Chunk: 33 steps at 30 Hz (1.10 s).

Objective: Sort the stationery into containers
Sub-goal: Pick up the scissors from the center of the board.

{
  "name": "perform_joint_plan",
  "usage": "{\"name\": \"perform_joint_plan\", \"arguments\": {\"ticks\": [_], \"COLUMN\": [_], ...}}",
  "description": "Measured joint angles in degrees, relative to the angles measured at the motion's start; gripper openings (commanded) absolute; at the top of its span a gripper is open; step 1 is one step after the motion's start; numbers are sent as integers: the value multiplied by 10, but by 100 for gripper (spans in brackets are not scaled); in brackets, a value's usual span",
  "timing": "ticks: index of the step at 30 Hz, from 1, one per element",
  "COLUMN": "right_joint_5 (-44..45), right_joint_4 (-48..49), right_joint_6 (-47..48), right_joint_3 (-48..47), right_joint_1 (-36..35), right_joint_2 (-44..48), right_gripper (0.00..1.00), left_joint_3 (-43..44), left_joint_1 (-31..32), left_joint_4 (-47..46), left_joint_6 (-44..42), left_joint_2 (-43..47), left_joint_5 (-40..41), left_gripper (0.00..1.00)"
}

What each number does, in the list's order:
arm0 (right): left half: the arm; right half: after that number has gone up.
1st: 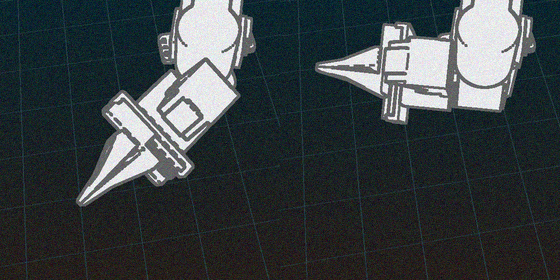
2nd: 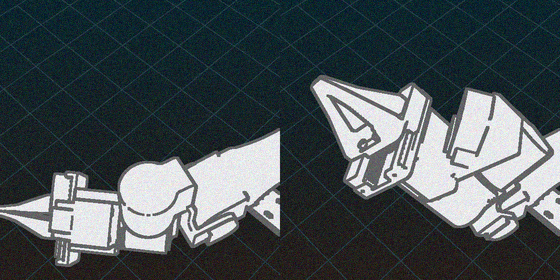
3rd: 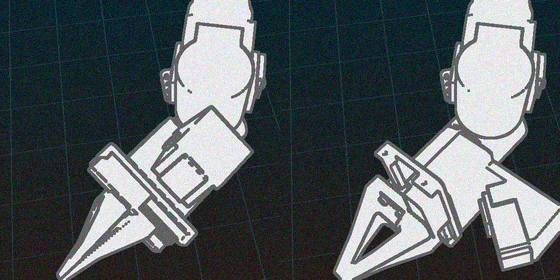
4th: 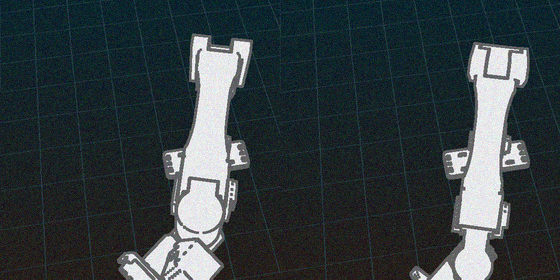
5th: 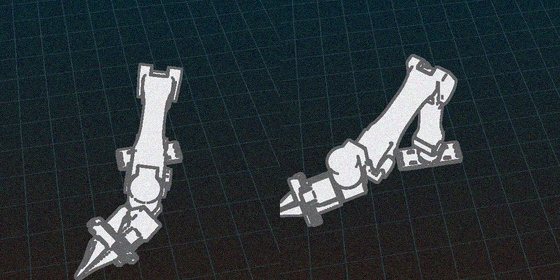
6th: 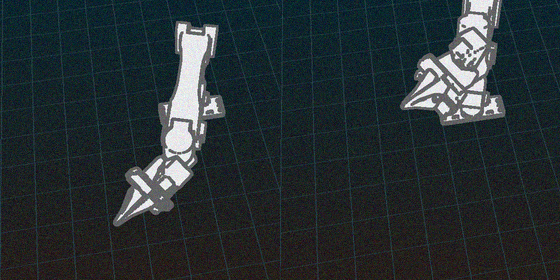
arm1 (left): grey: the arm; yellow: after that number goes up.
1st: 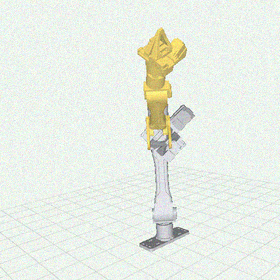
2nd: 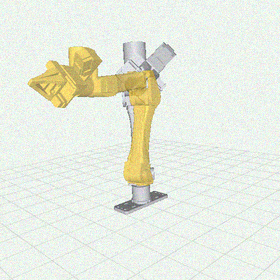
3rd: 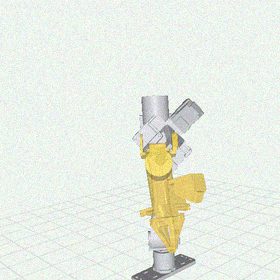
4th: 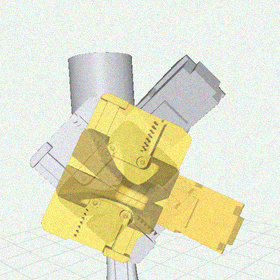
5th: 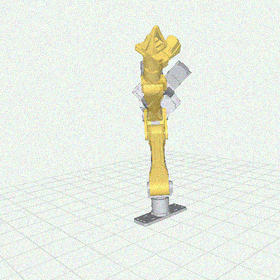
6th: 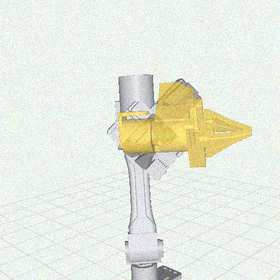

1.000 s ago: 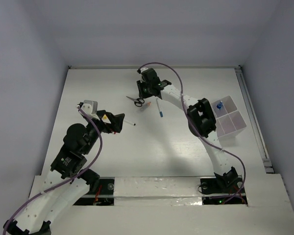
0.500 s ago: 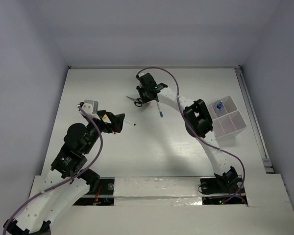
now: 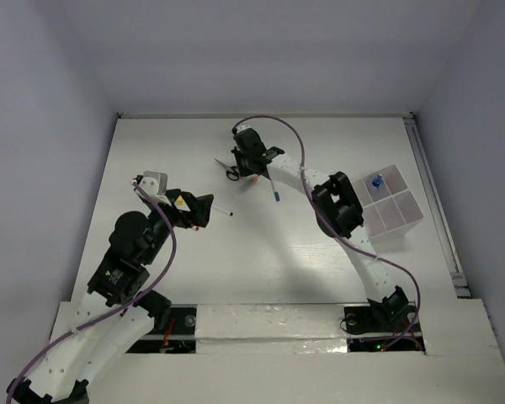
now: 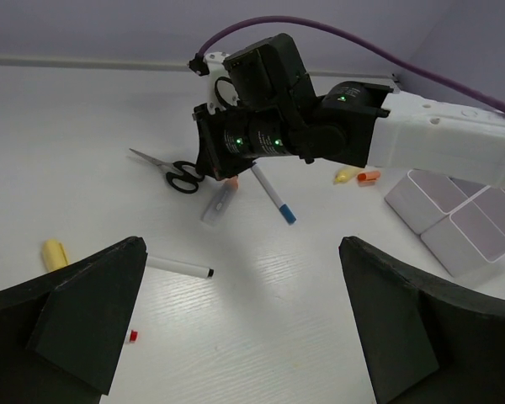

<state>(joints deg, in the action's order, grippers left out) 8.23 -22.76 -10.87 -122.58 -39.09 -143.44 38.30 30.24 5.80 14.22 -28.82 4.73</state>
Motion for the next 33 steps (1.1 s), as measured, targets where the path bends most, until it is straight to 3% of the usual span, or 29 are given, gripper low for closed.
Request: {"name": "perform_joint_plan", "arguments": {"ticks": [6,10,17,25,30,33], "right_joint_5": [-7,-10,-2,37,64,76], "right_joint_4": [87,143,251,293,263,245], "right_joint_6": [-55,-76,-96,-106,-108,-109], "right_joint_3": [39,133,399,651,745,769], "right_joint_1": [-2,-3,-4,-23,-30,-30], "right_joint_2": [6,64,327,624,743,789], "right_gripper": [0,0,0,0,0,0], "left_joint_3": [0,0,0,25,56,93], "left_joint_1": [-4,-4,-9,-13,44,87], "left_joint_4": [0,-1,-31,-160,-242,-262], "left_joint_6": [0,5,50,174,226,232], "left_joint_2": [-2,-8,-40,-207,-318,-367], "left_joint_5": [0,0,-31,-163,-213,-222], "left_gripper": [95,92,78,60,59,53]}}
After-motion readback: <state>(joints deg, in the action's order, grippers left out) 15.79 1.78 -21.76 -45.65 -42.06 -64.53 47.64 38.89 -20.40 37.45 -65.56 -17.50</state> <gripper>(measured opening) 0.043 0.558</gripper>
